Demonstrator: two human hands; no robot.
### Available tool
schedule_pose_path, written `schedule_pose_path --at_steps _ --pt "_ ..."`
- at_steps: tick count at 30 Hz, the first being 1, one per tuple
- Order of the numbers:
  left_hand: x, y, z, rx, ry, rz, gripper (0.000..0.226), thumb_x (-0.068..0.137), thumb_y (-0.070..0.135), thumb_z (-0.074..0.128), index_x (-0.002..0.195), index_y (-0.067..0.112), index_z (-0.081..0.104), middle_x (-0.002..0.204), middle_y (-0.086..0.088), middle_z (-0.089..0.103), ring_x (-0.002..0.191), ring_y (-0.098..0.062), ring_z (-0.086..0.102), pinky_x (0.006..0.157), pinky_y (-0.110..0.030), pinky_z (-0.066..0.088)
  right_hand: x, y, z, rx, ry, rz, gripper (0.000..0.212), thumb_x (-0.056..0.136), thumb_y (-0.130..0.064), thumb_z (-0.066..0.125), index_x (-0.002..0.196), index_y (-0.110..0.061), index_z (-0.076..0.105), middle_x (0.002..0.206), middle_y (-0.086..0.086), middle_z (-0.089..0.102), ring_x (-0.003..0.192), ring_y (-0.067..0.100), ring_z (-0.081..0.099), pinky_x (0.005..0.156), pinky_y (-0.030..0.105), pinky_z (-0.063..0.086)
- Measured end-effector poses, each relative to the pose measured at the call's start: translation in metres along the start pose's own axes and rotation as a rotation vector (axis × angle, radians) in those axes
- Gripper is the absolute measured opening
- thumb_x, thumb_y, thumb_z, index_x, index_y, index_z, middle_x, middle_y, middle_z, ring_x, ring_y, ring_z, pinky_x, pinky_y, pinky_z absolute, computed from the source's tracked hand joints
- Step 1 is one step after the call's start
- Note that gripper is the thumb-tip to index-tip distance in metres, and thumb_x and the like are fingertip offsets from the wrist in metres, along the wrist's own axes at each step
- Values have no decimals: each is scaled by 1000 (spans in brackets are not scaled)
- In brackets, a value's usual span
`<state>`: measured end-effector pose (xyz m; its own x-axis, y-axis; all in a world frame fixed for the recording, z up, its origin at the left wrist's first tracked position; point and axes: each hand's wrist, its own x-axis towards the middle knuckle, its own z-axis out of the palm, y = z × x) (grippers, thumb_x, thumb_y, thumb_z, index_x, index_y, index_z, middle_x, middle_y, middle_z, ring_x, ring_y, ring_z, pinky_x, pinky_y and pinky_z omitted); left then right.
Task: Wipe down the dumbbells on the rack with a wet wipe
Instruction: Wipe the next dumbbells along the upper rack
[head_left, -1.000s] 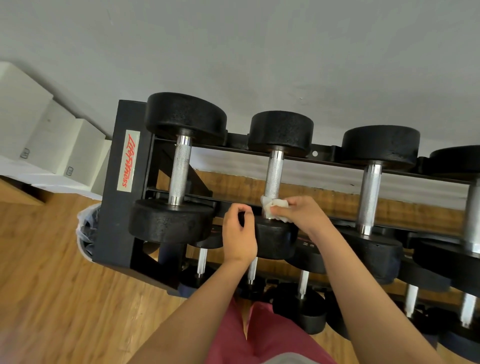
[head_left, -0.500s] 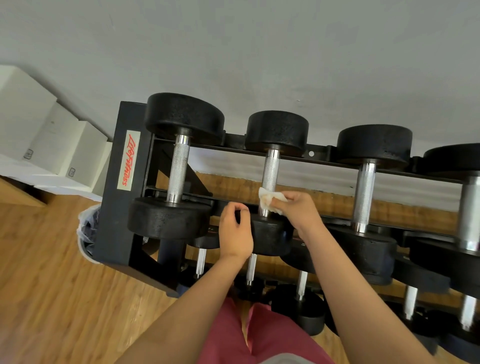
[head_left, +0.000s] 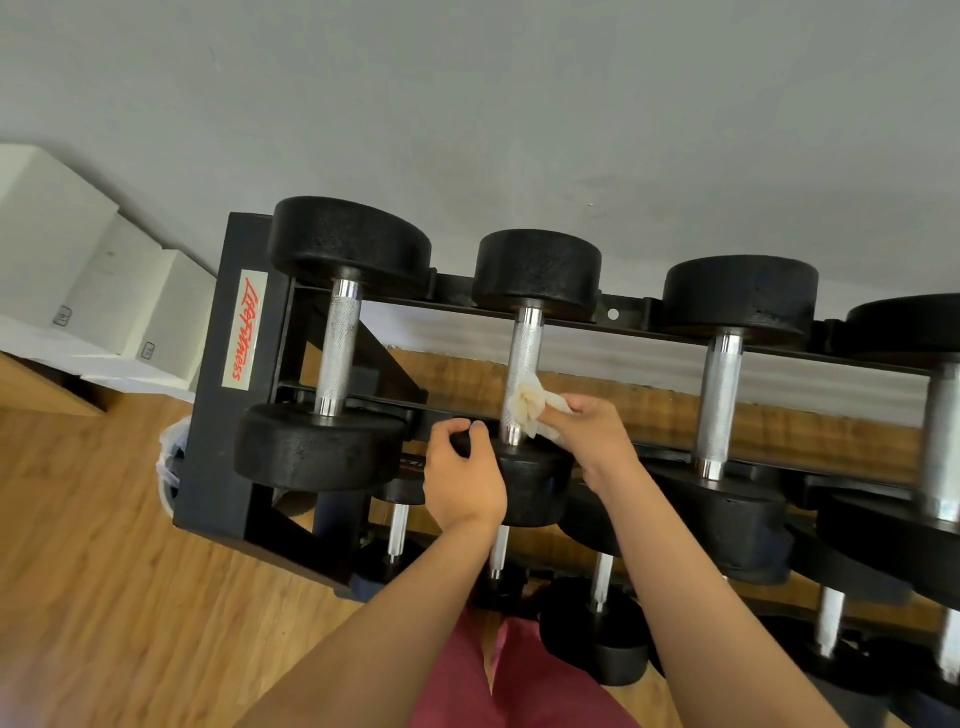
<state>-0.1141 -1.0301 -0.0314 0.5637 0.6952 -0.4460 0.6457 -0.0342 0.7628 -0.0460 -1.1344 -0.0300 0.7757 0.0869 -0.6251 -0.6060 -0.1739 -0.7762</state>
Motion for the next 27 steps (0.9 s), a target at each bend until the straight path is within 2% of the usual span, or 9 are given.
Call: schedule_pose_path --at_steps 2,5,9,13,18,20,23,25,27 --pt "-1 1 0 1 1 5 17 97 35 49 110 26 57 95 9 58 83 -10 53 78 -34 44 4 -2 4 -11 -45 5 21 87 -21 71 107 -17 68 103 0 69 97 16 64 83 29 52" --pt "-2 1 0 1 12 4 16 98 33 49 109 25 57 85 16 51 76 -2 47 77 -31 37 7 -5 9 -27 -55 -35 21 86 -20 72 107 -16 68 97 -3 69 91 11 64 77 24 52" --pt "-2 2 0 -1 14 -15 16 98 33 49 109 26 58 88 13 53 92 -17 53 78 -31 38 6 5 6 34 -17 -87 12 86 -17 72 92 -26 68 96 -5 70 91 10 63 77 23 50" --pt "-2 2 0 -2 14 -16 12 98 32 48 103 27 57 94 8 57 95 -19 54 78 -32 38 5 12 4 127 21 -73 13 84 -16 75 90 -27 70 96 -1 73 96 17 66 86 32 54" --pt "-3 3 -1 7 18 -8 13 98 33 47 102 26 58 98 4 61 96 -20 55 78 -34 39 2 19 3 108 107 -121 16 84 -18 75 71 -27 72 80 1 72 85 21 66 82 38 54" --pt "-3 3 -1 12 20 -3 14 98 33 47 103 25 58 99 3 61 95 -19 54 75 -32 35 2 17 4 89 106 -143 15 86 -19 73 73 -27 71 81 2 72 84 19 66 80 35 53" --pt "-3 3 0 13 24 4 15 98 33 47 103 24 58 98 3 62 94 -18 55 74 -31 36 7 5 12 -10 49 -178 2 88 -19 70 86 -21 70 83 -5 68 80 9 62 69 20 48" --pt "-3 2 0 1 29 10 15 98 33 47 102 24 59 97 3 62 95 -19 56 75 -31 38 11 -1 18 -31 41 -181 12 88 -19 69 99 -15 70 86 -5 67 78 6 61 64 16 44" --pt "-2 1 1 -2 32 13 13 98 32 48 100 24 58 96 3 62 95 -20 57 76 -32 39 12 -1 19 -14 65 -182 15 88 -20 70 101 -12 71 86 -5 68 79 6 62 63 15 44"
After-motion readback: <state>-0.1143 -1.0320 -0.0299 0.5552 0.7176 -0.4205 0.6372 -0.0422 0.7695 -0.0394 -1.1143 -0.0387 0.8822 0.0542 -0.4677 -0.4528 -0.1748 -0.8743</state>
